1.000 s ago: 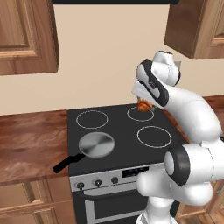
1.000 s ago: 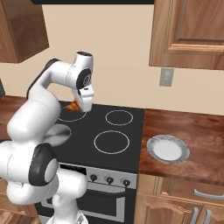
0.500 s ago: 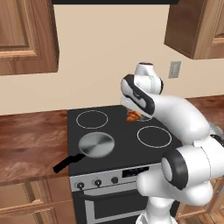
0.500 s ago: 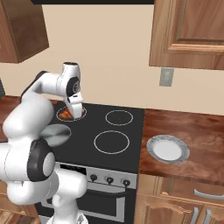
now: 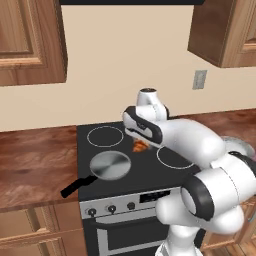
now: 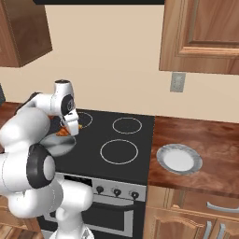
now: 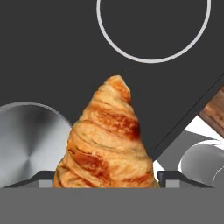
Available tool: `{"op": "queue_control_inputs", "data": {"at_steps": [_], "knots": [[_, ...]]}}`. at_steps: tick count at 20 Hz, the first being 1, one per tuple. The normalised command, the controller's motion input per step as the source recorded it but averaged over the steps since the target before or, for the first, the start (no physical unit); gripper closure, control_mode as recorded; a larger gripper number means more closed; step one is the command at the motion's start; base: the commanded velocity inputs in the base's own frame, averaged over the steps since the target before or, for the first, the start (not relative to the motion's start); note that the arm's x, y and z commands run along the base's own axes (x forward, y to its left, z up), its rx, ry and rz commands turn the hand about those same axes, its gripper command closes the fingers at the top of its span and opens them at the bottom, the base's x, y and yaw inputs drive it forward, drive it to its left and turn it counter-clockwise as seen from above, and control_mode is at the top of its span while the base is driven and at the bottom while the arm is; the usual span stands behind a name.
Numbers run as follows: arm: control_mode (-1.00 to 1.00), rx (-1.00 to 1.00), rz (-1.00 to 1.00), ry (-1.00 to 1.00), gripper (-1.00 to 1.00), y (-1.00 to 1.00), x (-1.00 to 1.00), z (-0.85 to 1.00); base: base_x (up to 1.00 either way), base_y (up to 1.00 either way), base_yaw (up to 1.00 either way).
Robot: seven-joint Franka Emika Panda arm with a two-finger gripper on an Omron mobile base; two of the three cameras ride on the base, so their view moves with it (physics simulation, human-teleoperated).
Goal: Pick the croissant and place it on the pan. Then turn on the stove to warm the croissant.
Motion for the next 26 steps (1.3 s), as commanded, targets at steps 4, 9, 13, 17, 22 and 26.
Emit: {"op": "queue_control_inputs", "data": {"at_steps": [4, 9, 13, 17, 22, 26], "knots": [[-1.0, -0.06, 0.06, 0.0, 1.0, 0.6, 0.27, -0.33, 0.0, 0.0, 0.0], [-1.0, -0.08, 0.05, 0.01, 1.0, 0.54, 0.32, -0.33, 0.0, 0.0, 0.0], [-1.0, -0.13, 0.01, 0.0, 1.0, 0.44, 0.23, -0.44, 0.0, 0.0, 0.0], [-1.0, -0.13, 0.0, 0.0, 1.0, 0.22, 0.22, -0.52, 0.0, 0.0, 0.0], [-1.0, -0.09, 0.0, 0.0, 1.0, 0.1, 0.26, -0.53, 0.0, 0.0, 0.0], [-1.0, -0.05, 0.0, 0.0, 1.0, 0.12, 0.29, -0.44, 0.0, 0.0, 0.0]]}}
